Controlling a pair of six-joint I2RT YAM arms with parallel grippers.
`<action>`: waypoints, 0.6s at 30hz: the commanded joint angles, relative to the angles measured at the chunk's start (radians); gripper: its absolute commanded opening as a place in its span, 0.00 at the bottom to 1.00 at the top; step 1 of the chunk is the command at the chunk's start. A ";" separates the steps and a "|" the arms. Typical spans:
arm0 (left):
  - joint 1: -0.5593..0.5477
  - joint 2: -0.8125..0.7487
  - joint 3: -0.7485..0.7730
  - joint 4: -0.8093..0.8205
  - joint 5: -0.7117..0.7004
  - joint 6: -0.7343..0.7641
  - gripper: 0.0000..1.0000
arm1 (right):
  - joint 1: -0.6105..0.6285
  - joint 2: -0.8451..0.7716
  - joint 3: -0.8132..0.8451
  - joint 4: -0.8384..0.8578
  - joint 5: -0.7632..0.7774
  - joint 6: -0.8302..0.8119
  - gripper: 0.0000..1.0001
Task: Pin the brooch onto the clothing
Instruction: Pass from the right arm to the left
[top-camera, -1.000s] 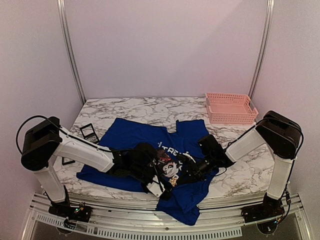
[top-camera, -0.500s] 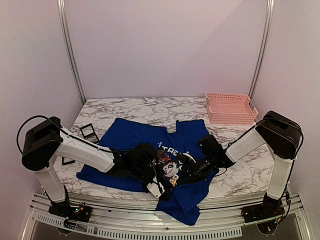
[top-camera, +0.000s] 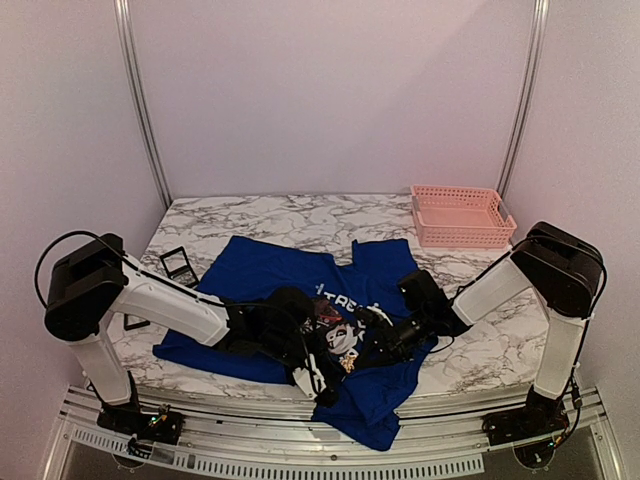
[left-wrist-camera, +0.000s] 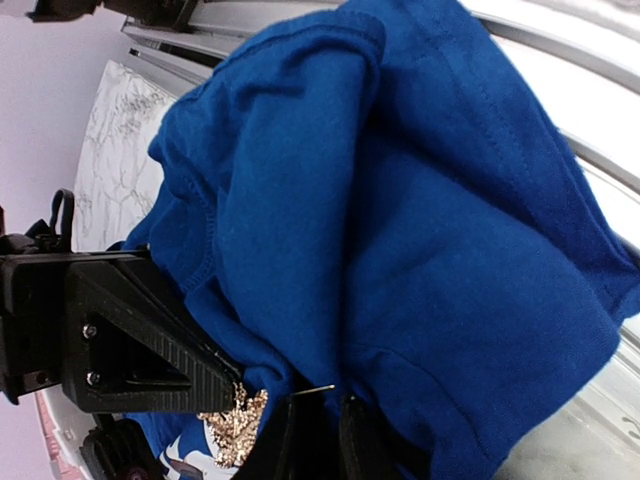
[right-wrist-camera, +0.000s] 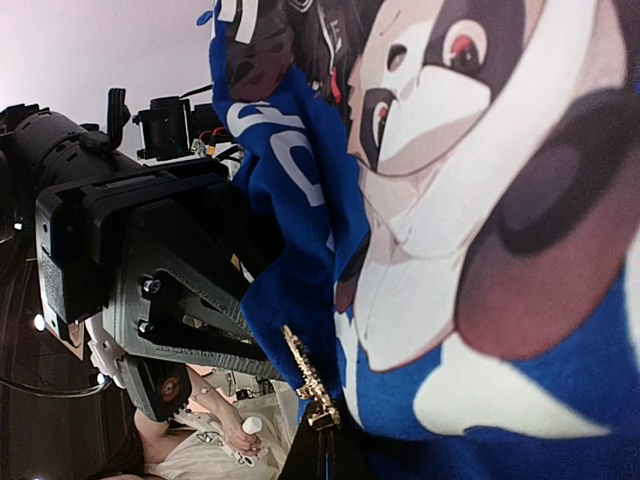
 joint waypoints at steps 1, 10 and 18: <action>0.001 0.026 -0.002 0.087 -0.008 0.003 0.17 | 0.011 -0.017 -0.006 0.021 -0.025 0.017 0.00; -0.002 0.026 0.021 0.147 -0.026 -0.142 0.13 | 0.023 -0.039 -0.006 0.012 -0.013 0.020 0.00; -0.003 0.002 -0.006 0.187 -0.060 -0.150 0.14 | 0.026 -0.076 -0.002 -0.041 -0.015 0.000 0.00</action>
